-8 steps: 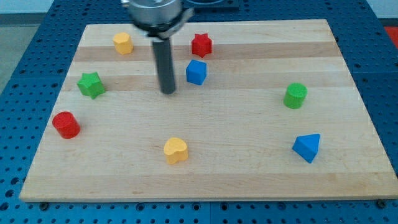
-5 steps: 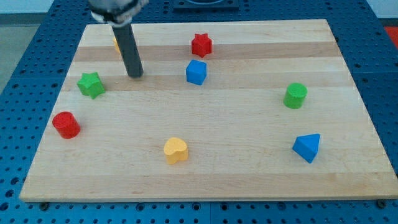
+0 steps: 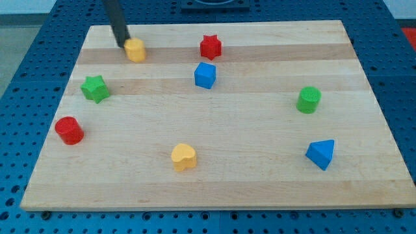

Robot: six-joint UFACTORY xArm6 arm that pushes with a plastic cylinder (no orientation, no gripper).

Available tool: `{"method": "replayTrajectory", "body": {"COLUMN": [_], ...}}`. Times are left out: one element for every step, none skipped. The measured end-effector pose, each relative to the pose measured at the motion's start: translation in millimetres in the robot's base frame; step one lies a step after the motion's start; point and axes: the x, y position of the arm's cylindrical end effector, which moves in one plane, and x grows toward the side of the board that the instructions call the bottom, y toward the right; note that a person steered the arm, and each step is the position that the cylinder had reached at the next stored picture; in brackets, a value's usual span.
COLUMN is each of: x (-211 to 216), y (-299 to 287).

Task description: Push the yellow hexagon towards the yellow heart

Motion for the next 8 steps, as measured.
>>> {"method": "replayTrajectory", "body": {"x": [39, -1, 16, 67, 95, 74, 50, 77], "y": [25, 55, 79, 104, 121, 102, 88, 59]}}
